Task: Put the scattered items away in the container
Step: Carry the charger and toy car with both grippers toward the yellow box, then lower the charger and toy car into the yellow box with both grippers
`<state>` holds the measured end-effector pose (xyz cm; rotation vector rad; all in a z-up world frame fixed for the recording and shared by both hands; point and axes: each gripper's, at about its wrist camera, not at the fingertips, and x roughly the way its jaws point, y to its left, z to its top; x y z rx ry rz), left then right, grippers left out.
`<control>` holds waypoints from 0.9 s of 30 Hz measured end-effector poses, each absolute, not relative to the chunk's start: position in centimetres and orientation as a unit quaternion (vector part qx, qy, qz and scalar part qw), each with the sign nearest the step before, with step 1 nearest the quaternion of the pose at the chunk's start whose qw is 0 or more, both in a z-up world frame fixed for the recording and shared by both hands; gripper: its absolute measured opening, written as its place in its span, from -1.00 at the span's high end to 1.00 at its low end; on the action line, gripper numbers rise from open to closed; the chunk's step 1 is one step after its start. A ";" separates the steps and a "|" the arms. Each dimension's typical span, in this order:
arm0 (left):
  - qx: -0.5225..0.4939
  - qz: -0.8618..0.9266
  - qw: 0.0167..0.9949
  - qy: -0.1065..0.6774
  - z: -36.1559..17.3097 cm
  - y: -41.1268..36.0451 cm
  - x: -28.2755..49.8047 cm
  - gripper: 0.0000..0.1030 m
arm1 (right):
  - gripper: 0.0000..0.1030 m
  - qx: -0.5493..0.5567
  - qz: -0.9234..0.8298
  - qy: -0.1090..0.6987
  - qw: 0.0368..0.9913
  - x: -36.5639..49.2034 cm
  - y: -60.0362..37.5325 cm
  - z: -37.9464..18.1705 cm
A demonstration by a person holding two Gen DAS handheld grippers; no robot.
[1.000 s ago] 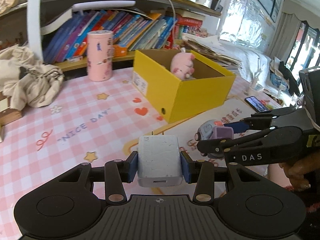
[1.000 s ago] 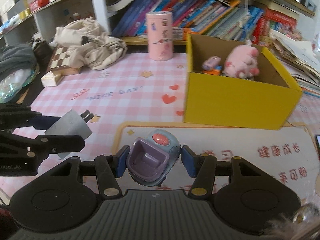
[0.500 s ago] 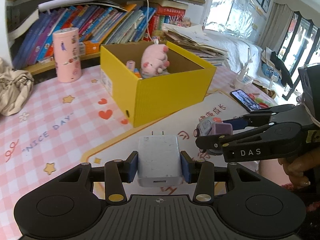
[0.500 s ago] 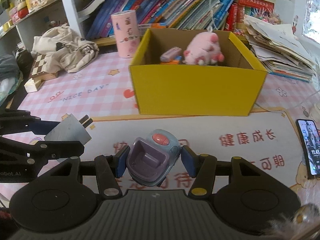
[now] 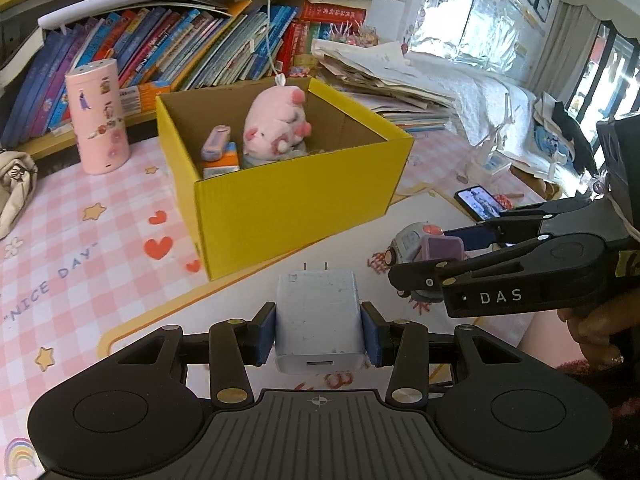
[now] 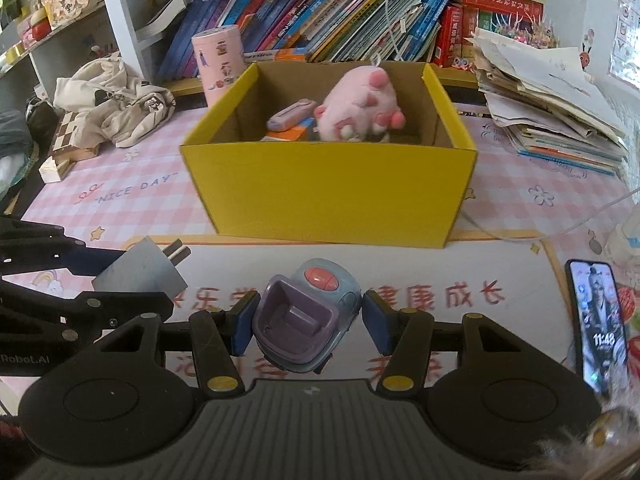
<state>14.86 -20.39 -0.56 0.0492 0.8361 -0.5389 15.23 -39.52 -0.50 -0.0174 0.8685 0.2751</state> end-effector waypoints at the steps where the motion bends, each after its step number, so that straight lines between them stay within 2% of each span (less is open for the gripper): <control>1: 0.023 -0.256 0.879 0.402 -0.6 -20.9 14.9 0.18 | -0.04 -0.009 0.136 0.420 0.897 15.4 -40.0 -0.6; 15: 0.012 -0.214 0.884 0.415 -1.0 -25.6 15.3 0.18 | -0.04 -0.019 0.178 0.429 0.885 17.3 -44.7 -1.3; 27: 0.014 -0.189 0.898 0.396 0.2 -26.5 16.4 0.18 | -0.04 -0.016 0.189 0.400 0.897 19.0 -46.1 -0.3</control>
